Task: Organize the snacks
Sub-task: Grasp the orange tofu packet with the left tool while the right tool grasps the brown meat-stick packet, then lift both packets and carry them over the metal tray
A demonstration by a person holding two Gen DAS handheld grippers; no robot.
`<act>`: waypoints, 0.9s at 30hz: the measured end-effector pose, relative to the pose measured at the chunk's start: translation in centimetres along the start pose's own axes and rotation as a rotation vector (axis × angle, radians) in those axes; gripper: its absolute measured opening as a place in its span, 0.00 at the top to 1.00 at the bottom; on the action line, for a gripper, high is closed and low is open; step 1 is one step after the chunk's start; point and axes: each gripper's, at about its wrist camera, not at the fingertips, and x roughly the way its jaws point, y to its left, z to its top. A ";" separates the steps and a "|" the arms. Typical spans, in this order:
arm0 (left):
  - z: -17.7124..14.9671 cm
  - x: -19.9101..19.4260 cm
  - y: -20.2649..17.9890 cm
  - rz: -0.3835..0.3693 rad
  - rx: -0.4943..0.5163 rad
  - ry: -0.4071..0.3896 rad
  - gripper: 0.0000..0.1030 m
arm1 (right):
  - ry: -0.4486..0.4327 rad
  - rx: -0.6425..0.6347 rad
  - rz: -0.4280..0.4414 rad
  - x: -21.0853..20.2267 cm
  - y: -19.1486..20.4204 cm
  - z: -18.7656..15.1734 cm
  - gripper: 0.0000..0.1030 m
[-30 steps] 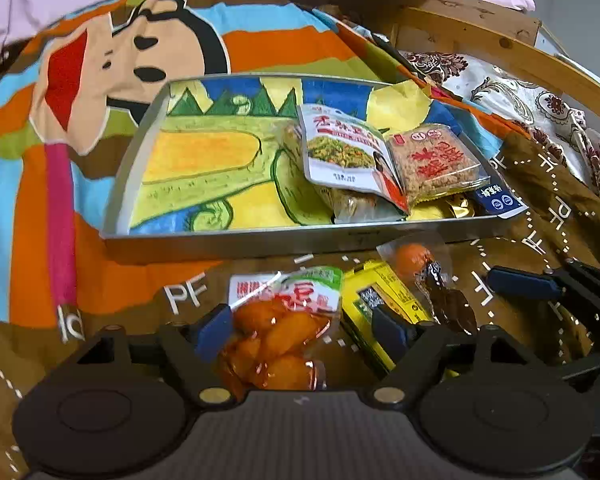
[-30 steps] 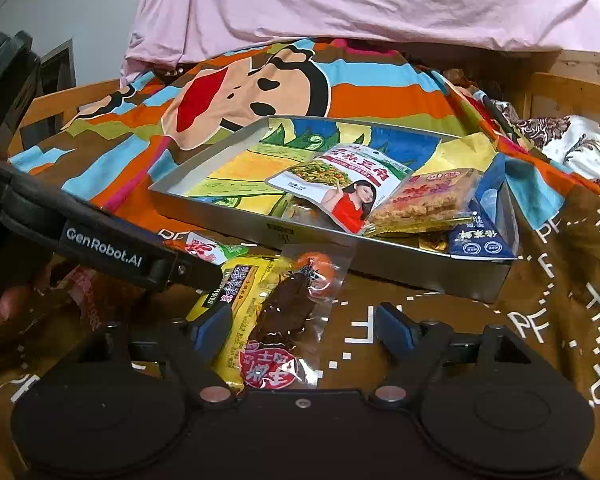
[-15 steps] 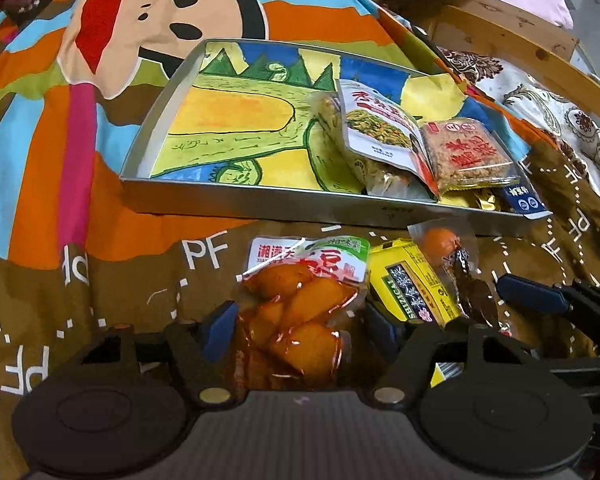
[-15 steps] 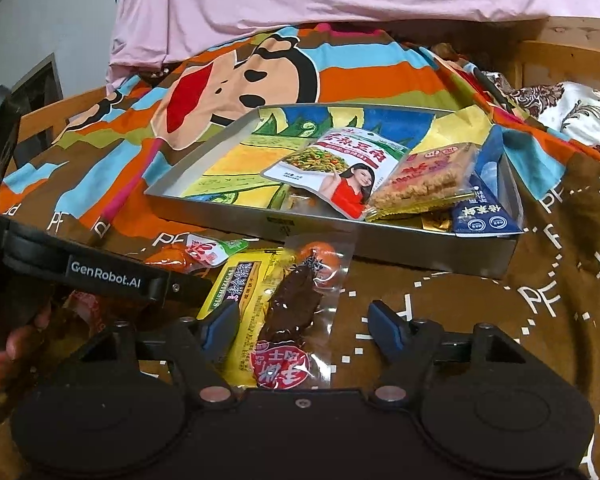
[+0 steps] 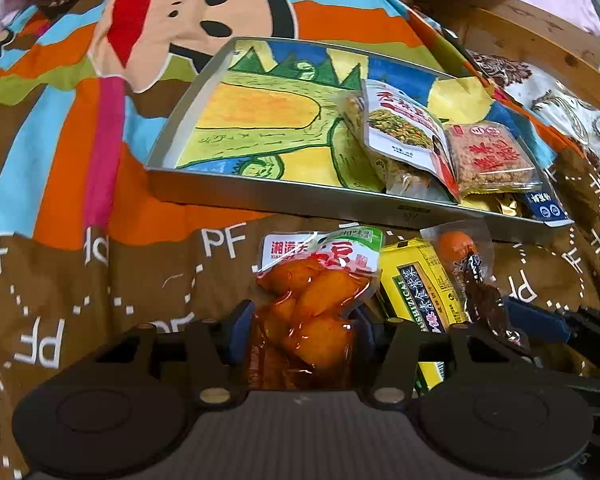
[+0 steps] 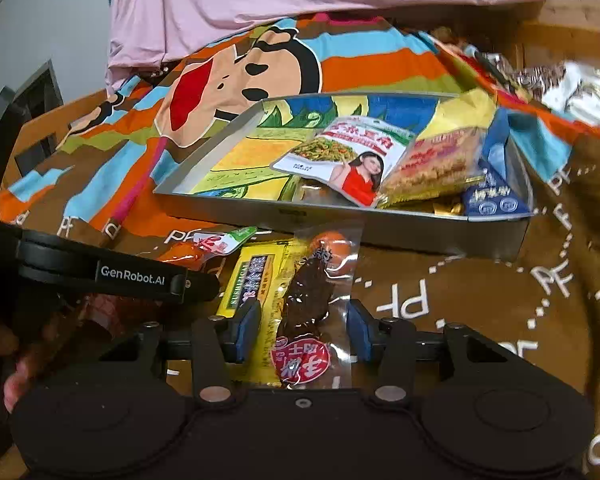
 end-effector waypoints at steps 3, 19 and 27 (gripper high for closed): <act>-0.1 -0.6 -0.4 0.017 -0.027 0.005 0.46 | 0.000 -0.035 -0.004 -0.1 0.5 -0.1 0.54; 0.5 -5.5 -1.7 0.077 -0.111 -0.085 0.46 | -0.171 -0.347 -0.132 -1.9 2.9 0.2 0.56; 2.4 -6.8 -1.6 0.118 -0.139 -0.170 0.46 | -0.260 -0.378 -0.179 -2.3 2.1 0.9 0.56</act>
